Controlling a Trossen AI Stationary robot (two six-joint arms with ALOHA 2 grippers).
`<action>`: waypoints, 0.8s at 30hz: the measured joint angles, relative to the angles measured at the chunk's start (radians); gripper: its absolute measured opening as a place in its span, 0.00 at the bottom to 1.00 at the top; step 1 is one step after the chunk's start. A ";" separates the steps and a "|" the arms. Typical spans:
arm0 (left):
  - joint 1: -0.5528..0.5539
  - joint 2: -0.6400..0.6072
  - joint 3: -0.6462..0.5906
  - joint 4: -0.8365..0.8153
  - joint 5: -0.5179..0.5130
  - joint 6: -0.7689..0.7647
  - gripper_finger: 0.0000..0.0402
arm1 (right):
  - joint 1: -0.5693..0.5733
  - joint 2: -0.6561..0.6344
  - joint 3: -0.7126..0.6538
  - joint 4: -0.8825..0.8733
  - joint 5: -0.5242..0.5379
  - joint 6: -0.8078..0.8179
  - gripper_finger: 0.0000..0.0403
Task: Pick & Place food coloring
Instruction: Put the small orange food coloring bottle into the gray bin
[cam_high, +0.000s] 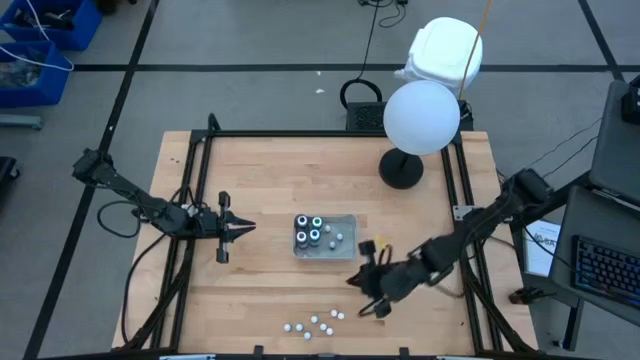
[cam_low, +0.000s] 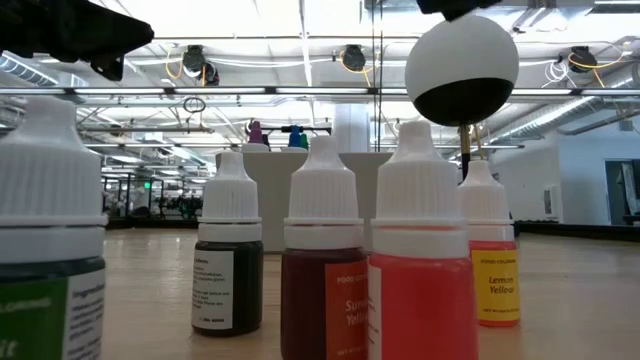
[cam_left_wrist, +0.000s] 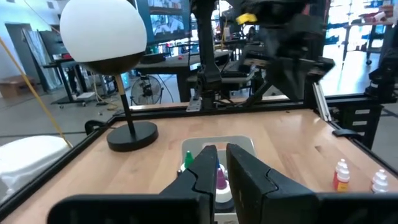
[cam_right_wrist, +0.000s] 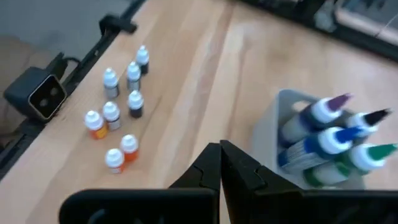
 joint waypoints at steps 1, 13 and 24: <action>0.000 0.000 0.000 0.000 0.000 -0.004 0.10 | 0.003 0.030 0.050 -0.058 -0.002 0.024 0.00; 0.000 0.000 0.000 -0.018 0.000 -0.006 0.10 | -0.002 0.318 0.456 -0.452 -0.290 0.220 0.00; 0.000 0.000 0.001 -0.023 0.000 -0.002 0.10 | -0.008 0.504 0.661 -0.599 -0.364 0.262 0.00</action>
